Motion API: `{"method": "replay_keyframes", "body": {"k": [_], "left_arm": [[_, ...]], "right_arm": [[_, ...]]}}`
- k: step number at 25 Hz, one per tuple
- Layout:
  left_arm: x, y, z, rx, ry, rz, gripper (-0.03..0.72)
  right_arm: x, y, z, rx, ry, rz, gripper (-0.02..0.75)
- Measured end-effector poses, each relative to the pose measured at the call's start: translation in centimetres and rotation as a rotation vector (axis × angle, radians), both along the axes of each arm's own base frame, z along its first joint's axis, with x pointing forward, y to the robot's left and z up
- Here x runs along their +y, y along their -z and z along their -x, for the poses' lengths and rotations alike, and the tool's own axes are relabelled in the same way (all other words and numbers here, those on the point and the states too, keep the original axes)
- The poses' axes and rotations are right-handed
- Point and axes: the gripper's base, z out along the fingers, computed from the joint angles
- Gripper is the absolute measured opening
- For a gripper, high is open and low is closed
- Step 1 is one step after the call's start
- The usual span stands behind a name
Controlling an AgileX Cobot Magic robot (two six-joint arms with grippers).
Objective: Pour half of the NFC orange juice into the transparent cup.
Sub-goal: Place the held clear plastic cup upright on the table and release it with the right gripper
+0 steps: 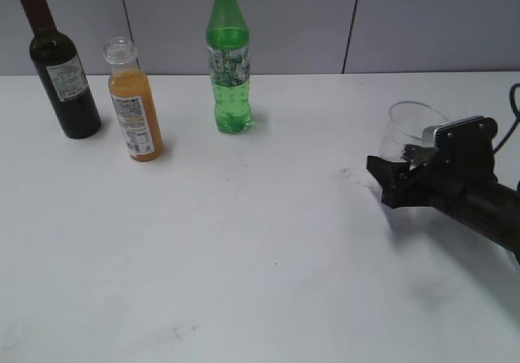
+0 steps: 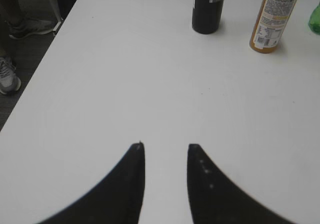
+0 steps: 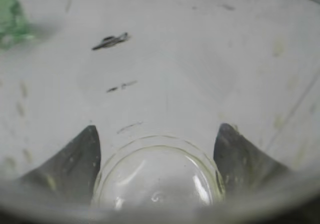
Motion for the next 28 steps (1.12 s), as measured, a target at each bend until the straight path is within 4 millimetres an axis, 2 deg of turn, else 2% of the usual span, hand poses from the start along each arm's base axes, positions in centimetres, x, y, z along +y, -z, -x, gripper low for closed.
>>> {"method": "replay_keyframes", "body": {"k": [8, 12, 20, 24, 28], "left_arm": [[0.0, 0.0, 0.0, 0.0, 0.0, 0.0, 0.239], [0.0, 0.0, 0.0, 0.0, 0.0, 0.0, 0.239], [0.0, 0.0, 0.0, 0.0, 0.0, 0.0, 0.239], [0.0, 0.0, 0.0, 0.0, 0.0, 0.0, 0.239], [0.0, 0.0, 0.0, 0.0, 0.0, 0.0, 0.239]], "right_arm": [[4.5, -1.0, 1.6, -0.059, -0.544, 0.021, 0.529], [7.7, -1.6, 1.8, -0.081, -0.696, -0.002, 0.529], [15.9, -3.8, 1.7, -0.205, -0.914, -0.053, 0.529], [18.4, -2.9, 1.0, -0.188, -0.954, -0.064, 0.529], [19.1, -0.5, -0.1, -0.118, -0.936, -0.071, 0.529]]}}
